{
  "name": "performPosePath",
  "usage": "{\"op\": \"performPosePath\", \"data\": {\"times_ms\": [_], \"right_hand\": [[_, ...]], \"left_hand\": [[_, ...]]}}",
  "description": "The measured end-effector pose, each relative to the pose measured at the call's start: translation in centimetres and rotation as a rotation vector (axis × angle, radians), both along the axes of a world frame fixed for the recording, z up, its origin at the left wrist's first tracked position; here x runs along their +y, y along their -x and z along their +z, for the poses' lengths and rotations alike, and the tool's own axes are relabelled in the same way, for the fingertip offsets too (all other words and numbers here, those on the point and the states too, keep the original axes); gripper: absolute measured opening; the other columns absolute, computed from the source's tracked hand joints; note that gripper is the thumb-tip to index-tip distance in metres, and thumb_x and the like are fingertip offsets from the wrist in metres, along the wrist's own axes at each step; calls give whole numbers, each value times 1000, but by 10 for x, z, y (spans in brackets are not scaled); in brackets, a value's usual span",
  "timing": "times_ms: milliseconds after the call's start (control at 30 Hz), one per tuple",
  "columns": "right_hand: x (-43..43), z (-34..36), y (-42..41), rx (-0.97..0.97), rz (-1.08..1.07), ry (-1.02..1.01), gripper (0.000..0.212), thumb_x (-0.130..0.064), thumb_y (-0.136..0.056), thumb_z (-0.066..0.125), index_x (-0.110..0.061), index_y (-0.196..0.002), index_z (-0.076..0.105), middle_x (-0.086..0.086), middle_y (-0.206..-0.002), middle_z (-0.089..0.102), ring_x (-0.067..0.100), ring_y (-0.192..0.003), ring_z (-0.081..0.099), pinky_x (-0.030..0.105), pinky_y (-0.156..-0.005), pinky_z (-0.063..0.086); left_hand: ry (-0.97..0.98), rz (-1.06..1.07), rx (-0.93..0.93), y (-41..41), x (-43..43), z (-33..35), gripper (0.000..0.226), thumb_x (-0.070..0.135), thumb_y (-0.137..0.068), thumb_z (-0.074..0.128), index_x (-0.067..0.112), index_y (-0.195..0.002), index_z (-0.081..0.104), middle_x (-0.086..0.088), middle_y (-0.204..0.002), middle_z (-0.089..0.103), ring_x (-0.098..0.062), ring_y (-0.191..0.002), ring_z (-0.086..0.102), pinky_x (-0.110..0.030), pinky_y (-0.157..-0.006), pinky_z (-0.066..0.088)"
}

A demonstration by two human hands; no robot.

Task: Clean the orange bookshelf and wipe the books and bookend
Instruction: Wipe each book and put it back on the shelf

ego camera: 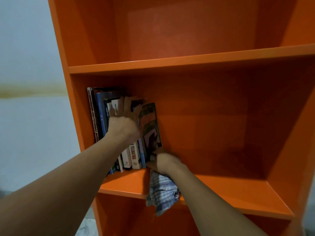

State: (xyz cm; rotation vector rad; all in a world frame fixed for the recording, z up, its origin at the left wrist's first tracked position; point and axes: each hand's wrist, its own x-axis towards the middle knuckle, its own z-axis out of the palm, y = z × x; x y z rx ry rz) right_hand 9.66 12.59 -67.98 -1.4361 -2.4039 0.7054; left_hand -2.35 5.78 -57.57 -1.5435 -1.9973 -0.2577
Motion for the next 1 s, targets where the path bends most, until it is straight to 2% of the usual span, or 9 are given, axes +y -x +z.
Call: {"op": "performPosePath", "data": {"times_ms": [100,200,267,433,500,600,733,833,1000], "right_hand": [[-2,1,-6,23,-32,-23,53,-39,-97,57,-13,-142,44,13,-125,60,32,-109,59,29,-76,46],[-6,-1,-12,41,-64,-93,40,-36,-97,55,-8,-126,55,2,-76,50,21,-67,49,25,-50,32],[-9,-2,-15,34,-80,-104,38,-37,-97,56,-10,-122,55,5,-81,56,20,-66,49,25,-53,35],[-14,-3,-18,82,-19,-103,51,-38,-97,57,-21,-144,47,7,-136,59,29,-116,58,29,-84,47],[-18,-2,-20,104,-3,-113,52,-35,-98,57,-19,-145,44,4,-138,58,26,-119,57,29,-88,46],[-25,0,-24,155,-37,-127,40,-33,-97,57,-16,-134,54,3,-118,66,24,-99,63,29,-74,49],[-37,7,-37,230,-86,-192,13,-21,-98,51,-11,-91,56,-1,-65,43,15,-53,35,26,-47,27],[-55,8,-52,370,-31,-220,30,-20,-97,52,-9,-70,48,4,-56,34,17,-47,22,33,-50,22],[-108,0,-86,481,97,-278,27,-32,-100,54,-11,-106,70,16,-63,60,19,-43,26,40,-45,27]], "left_hand": [[-2,0,-6,-1,-4,-1,85,65,-90,45,29,-157,7,-18,-163,-5,-36,-151,-3,-53,-118,16],[15,16,-1,-1,-8,-2,87,65,-90,47,29,-157,5,-18,-163,-9,-35,-152,-6,-53,-118,16],[43,29,-9,-2,-10,0,87,62,-91,50,29,-157,4,-18,-163,-10,-33,-151,-8,-53,-119,16],[96,58,-27,-7,-14,4,88,55,-90,55,29,-157,4,-16,-163,-8,-34,-152,-5,-54,-118,17],[127,84,-12,-11,-17,4,74,50,-91,54,26,-154,22,-17,-160,18,-34,-148,19,-53,-116,22],[109,87,4,-14,-22,3,51,45,-90,56,21,-135,53,-11,-137,52,-31,-131,44,-48,-109,31],[-69,-52,-79,-18,-31,-9,53,46,-90,57,20,-136,51,-13,-134,50,-32,-129,42,-46,-104,36],[-264,-209,-143,-23,-43,-31,43,40,-93,55,16,-127,58,-10,-126,53,-28,-122,45,-42,-96,41],[-225,-555,-589,-37,-72,-71,26,34,-101,52,18,-109,70,6,-93,64,-13,-88,61,-29,-76,49]]}}
